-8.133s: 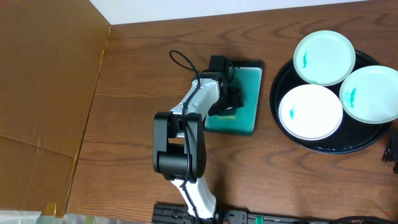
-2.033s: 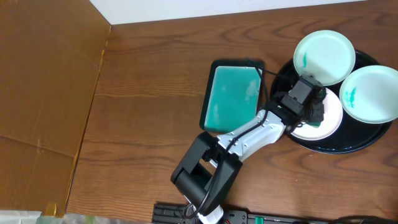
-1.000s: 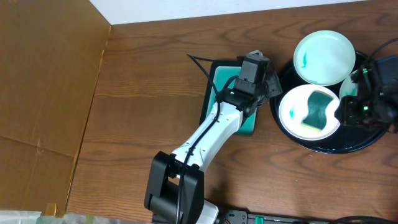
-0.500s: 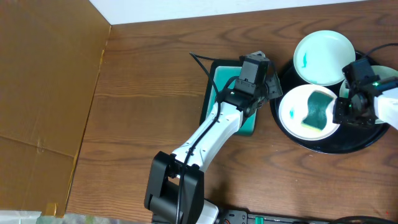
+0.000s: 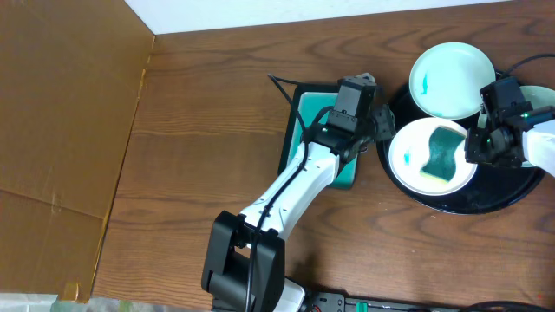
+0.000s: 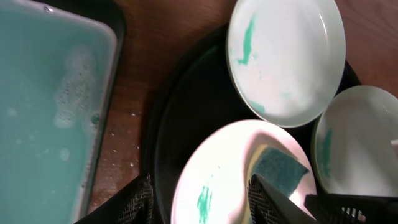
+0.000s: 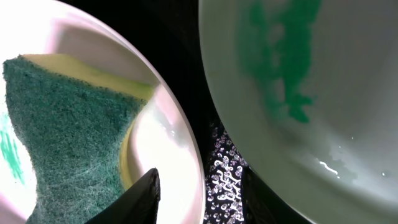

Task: Clean dirty plates on tray and stack at the side
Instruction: 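Grasp the front plate's rim with the right gripper, then scrub the plate held by the right gripper with the left-held sponge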

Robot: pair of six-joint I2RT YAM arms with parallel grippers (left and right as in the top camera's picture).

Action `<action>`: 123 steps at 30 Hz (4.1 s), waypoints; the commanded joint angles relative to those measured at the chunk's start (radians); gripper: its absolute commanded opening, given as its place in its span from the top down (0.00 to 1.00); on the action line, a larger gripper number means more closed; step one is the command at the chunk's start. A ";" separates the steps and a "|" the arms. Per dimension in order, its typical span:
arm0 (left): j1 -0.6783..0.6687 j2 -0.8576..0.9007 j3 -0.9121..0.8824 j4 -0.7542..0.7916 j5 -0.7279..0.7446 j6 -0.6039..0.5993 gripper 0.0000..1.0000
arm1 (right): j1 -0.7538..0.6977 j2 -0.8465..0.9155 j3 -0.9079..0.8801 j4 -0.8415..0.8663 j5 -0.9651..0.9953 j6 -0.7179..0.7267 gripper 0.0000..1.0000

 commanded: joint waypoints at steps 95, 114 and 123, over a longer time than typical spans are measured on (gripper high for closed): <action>-0.149 0.324 0.003 0.150 -0.430 0.069 0.93 | -0.013 0.030 -0.019 0.039 0.027 -0.021 0.99; -0.186 0.220 0.005 0.195 0.014 -0.022 0.93 | -0.013 0.029 -0.019 0.039 0.027 -0.021 0.99; -0.179 0.321 0.004 0.188 -0.083 -0.008 0.93 | -0.013 0.029 -0.019 0.036 0.020 -0.021 0.99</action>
